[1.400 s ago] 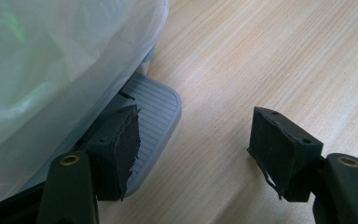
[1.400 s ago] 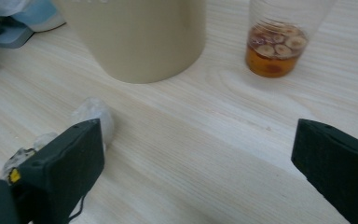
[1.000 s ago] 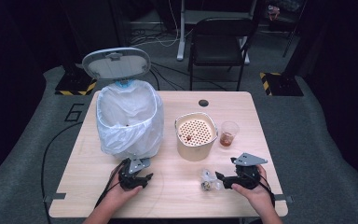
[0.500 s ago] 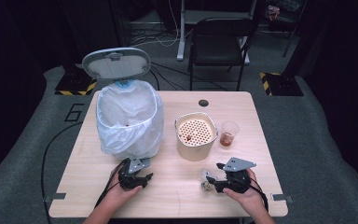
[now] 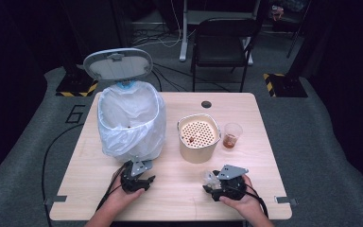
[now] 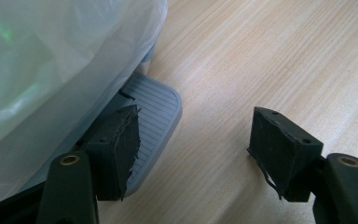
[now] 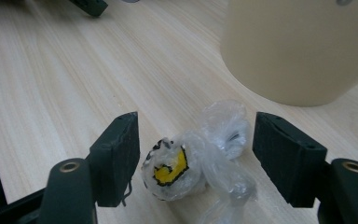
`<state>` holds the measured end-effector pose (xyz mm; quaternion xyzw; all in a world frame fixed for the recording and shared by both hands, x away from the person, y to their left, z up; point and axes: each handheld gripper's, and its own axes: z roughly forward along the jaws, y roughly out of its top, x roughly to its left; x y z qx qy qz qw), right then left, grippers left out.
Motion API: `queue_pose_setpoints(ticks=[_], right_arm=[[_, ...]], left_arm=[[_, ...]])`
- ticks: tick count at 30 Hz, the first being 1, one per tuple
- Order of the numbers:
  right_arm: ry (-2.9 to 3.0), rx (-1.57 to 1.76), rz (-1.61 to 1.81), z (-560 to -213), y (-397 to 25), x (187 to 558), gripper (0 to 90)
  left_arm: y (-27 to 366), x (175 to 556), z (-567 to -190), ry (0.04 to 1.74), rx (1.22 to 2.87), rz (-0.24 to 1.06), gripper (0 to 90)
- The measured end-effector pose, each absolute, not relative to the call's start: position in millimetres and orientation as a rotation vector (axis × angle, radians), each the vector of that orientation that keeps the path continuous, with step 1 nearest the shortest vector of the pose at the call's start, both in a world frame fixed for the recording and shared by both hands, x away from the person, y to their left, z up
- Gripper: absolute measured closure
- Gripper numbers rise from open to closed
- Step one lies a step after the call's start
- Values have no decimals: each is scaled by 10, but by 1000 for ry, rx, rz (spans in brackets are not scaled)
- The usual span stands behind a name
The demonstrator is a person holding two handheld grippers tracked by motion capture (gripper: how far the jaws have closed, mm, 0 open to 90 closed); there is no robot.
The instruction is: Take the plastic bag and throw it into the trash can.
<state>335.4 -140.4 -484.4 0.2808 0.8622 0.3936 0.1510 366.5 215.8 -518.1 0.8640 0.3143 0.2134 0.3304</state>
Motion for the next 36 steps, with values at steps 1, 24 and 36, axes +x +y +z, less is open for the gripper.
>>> queue_pose_setpoints(ticks=[1, 24, 36], right_arm=[[2479, 792, 1133, -4845, -1404, 3353, 340], [2603, 862, 1054, -5038, -1448, 3475, 564], [2616, 868, 1032, -5051, -1447, 3494, 649]], left_arm=[[2151, 3662, -5189, 829, 2247, 566, 332], [2157, 3659, -5188, 819, 2255, 563, 332], [2154, 3656, -5187, 811, 2265, 569, 332]])
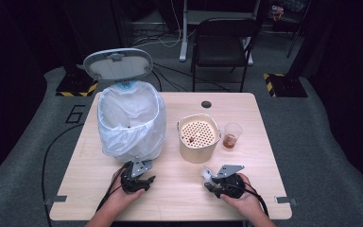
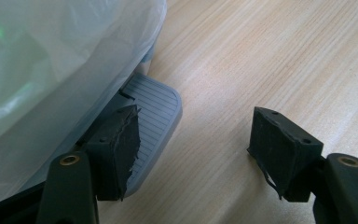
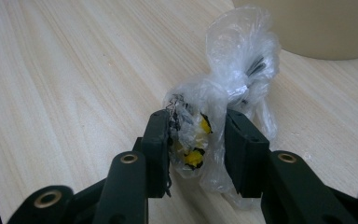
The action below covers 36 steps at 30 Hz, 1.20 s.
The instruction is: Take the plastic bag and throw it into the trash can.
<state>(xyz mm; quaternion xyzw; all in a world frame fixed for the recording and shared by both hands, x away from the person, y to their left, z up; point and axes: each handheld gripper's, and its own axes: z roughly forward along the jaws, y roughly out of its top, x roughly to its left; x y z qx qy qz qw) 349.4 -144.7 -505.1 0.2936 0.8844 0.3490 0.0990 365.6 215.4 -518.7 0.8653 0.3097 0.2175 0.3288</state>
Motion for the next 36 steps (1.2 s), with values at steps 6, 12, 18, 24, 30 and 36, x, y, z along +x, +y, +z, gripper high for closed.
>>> queue_pose_setpoints(ticks=[6, 12, 18, 24, 30, 36], right_arm=[[2626, 872, 1009, -5034, -1450, 3490, 730], [2585, 880, 1053, -4960, -1477, 3469, 761], [2562, 917, 1133, -4884, -1505, 3474, 763], [2565, 890, 1152, -4827, -1484, 3484, 762], [2557, 862, 1221, -4699, -1434, 3490, 761], [2551, 829, 1282, -4590, -1399, 3517, 759]], left_arm=[[2153, 3656, -5188, 813, 2262, 570, 332], [2154, 3657, -5187, 813, 2262, 567, 332], [2150, 3655, -5191, 816, 2258, 576, 333], [2149, 3655, -5191, 817, 2258, 577, 333], [2150, 3653, -5191, 814, 2260, 578, 333], [2144, 3649, -5196, 819, 2254, 577, 333]])
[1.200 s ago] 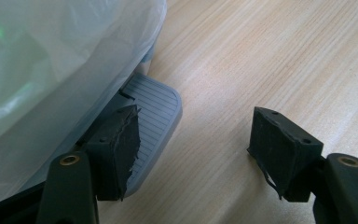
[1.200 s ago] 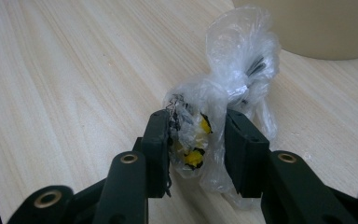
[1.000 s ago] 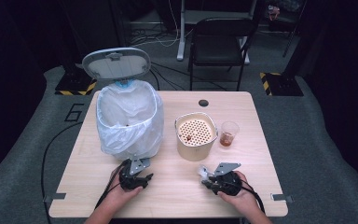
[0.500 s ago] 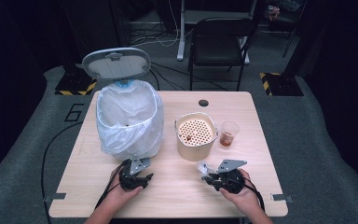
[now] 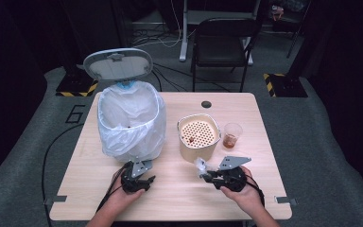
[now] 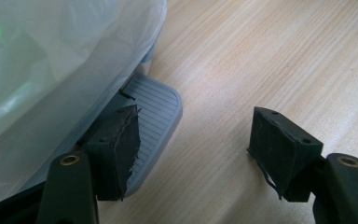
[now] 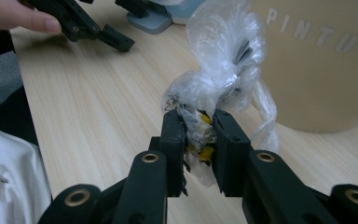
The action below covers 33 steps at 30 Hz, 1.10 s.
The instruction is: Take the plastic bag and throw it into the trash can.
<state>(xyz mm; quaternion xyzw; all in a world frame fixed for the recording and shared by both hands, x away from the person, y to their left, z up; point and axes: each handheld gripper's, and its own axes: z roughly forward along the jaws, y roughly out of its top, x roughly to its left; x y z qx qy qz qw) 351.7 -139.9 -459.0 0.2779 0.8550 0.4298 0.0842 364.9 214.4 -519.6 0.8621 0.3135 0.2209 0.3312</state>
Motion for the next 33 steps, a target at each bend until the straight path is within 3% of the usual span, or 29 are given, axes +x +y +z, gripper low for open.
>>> queue_pose_setpoints(ticks=[33], right_arm=[[2511, 729, 1440, -3925, -1214, 3731, 757]], left_arm=[[2152, 3652, -5192, 823, 2250, 569, 333]])
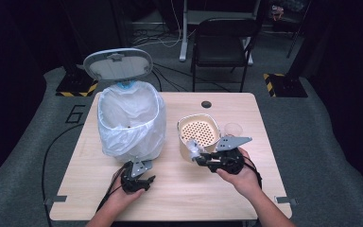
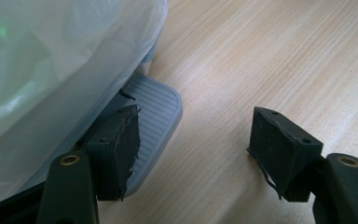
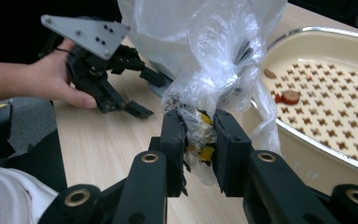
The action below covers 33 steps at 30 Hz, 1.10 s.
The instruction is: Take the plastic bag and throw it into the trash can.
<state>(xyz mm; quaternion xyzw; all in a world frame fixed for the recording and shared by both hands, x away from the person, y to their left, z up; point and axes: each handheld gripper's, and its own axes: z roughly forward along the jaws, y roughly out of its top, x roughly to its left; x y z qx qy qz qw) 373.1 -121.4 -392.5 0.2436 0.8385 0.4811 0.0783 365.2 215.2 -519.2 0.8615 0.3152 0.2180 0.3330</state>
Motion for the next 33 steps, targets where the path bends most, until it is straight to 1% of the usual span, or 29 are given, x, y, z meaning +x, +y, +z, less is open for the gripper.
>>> queue_pose_setpoints(ticks=[20, 33], right_arm=[[2463, 657, 1444, -3521, -1019, 3968, 753], [2432, 594, 1465, -3177, -826, 4096, 751]], left_arm=[[2152, 3653, -5195, 828, 2243, 569, 334], [2152, 3652, -5195, 828, 2243, 569, 333]])
